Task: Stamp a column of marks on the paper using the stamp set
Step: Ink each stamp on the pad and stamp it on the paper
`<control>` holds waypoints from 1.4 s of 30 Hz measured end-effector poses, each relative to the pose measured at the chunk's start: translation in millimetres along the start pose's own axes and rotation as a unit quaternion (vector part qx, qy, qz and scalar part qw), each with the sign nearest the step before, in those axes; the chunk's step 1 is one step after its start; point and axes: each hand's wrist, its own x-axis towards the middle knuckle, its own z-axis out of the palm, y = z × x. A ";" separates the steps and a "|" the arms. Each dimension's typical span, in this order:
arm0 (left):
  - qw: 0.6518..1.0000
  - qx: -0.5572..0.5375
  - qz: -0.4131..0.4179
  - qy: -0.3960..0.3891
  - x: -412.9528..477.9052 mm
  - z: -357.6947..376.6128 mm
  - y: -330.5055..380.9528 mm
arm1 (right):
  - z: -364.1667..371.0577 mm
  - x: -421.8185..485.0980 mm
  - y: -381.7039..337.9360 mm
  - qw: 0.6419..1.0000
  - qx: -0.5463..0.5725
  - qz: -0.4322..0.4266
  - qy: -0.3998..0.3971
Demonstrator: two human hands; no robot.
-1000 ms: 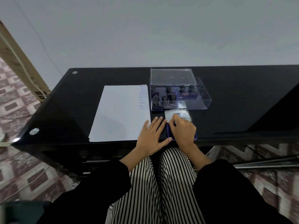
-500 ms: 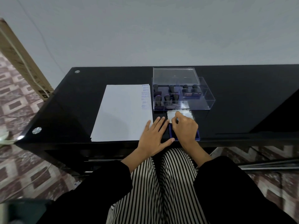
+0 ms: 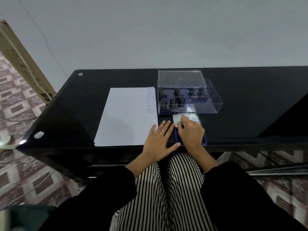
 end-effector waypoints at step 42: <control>0.978 -0.067 -0.200 -0.002 2.7 -42.3 -98.2 | 15.5 109.4 -89.2 0.949 0.059 -0.087 -0.298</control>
